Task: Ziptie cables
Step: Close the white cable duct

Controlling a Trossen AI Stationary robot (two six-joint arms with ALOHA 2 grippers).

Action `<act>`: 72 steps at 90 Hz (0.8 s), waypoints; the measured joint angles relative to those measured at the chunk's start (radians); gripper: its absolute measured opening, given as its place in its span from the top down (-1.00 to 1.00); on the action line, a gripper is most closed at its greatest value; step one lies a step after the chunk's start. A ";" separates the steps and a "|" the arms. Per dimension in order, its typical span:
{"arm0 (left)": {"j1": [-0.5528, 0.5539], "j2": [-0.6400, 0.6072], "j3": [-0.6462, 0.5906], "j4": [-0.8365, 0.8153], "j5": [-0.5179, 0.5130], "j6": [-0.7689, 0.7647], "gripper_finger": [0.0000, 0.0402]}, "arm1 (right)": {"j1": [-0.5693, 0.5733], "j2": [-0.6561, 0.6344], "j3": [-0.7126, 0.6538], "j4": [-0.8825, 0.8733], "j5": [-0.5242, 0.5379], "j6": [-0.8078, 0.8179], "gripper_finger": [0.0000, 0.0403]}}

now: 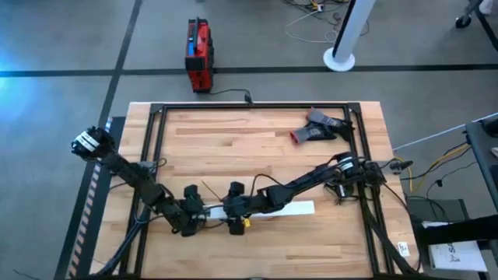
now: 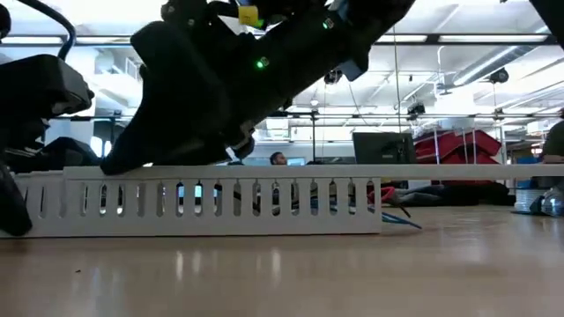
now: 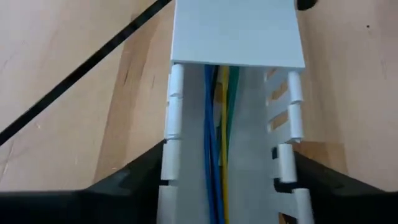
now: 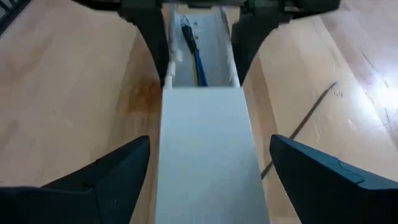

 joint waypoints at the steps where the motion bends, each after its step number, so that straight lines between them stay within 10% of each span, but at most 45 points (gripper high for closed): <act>1: 0.000 0.000 0.000 0.001 0.000 0.000 -0.18 | 0.000 0.000 0.000 0.000 0.000 0.001 -0.58; 72: -0.003 0.001 -0.006 0.040 -0.040 0.037 -0.08 | -0.012 0.037 0.001 0.025 -0.017 0.019 -0.37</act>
